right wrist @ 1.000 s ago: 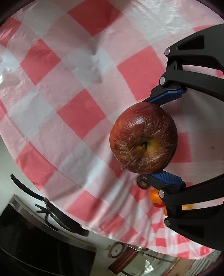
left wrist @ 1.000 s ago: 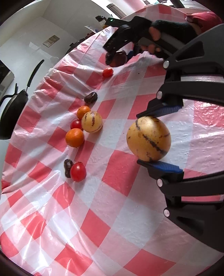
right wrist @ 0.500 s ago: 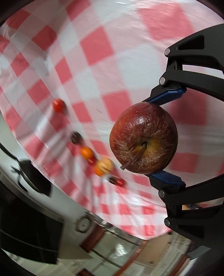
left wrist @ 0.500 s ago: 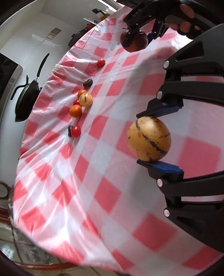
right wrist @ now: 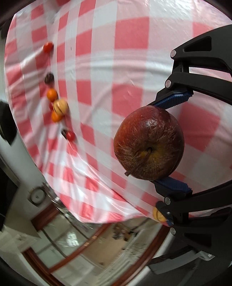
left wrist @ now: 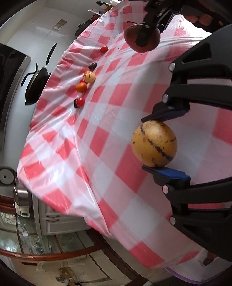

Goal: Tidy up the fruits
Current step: 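Carry the apple and pepino with both tools to the white box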

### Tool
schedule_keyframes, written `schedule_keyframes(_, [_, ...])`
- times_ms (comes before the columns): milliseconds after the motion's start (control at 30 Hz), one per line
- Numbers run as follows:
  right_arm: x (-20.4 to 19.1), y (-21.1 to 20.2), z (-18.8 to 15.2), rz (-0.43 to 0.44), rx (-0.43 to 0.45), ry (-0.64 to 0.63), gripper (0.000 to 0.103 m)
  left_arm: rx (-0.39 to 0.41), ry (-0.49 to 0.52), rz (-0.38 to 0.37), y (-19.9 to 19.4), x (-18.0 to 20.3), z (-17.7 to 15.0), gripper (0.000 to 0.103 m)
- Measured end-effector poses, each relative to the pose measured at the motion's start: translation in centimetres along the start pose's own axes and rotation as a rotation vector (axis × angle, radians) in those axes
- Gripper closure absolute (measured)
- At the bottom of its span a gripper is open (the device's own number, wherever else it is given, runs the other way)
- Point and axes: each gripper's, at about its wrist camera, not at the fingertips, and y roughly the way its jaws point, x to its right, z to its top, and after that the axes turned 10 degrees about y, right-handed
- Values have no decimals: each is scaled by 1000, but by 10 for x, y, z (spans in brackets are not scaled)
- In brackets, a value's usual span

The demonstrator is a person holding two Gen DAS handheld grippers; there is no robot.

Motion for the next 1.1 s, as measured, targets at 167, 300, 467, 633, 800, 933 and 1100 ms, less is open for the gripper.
schedule_keyframes(167, [-34, 6, -23, 28, -50, -97, 36, 28, -18, 27, -19, -24, -9, 57])
schedule_keyframes(300, [-67, 9, -43, 72, -83, -192, 36, 46, -39, 48, -35, -44, -17, 57])
schedule_keyframes(467, [-104, 13, -73, 115, -133, -322, 36, 70, -97, 86, -59, -80, -35, 57])
schedule_keyframes(633, [-143, 23, -112, 166, -197, -470, 36, 100, -171, 126, -84, -120, -62, 57])
schedule_keyframes(800, [-177, 28, -151, 218, -246, -632, 36, 133, -270, 179, -111, -165, -97, 56])
schedule_keyframes(933, [-202, 40, -189, 247, -321, -773, 36, 84, -287, 273, -110, -195, -122, 56])
schedule_keyframes(1100, [-220, 83, -242, 205, -453, -905, 36, -79, -326, 307, -75, -224, -148, 56])
